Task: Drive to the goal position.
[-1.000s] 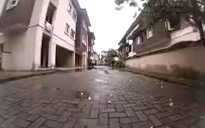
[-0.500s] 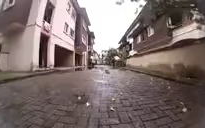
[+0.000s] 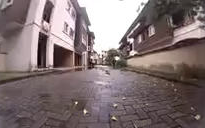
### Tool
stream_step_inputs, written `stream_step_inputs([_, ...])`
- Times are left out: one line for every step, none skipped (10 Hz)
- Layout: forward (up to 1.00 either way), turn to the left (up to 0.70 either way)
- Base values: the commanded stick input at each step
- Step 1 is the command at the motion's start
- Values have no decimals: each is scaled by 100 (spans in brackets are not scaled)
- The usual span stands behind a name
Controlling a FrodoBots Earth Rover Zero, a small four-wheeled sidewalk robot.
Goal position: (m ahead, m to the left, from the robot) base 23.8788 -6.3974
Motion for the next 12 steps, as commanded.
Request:
stream_step_inputs([50, 0])
stream_step_inputs([50, 0])
stream_step_inputs([50, 0])
stream_step_inputs([50, 0])
stream_step_inputs([50, 0])
stream_step_inputs([50, 0])
stream_step_inputs([50, 0])
stream_step_inputs([50, 0])
stream_step_inputs([50, 0])
stream_step_inputs([50, 0])
stream_step_inputs([50, 0])
stream_step_inputs([50, 0])
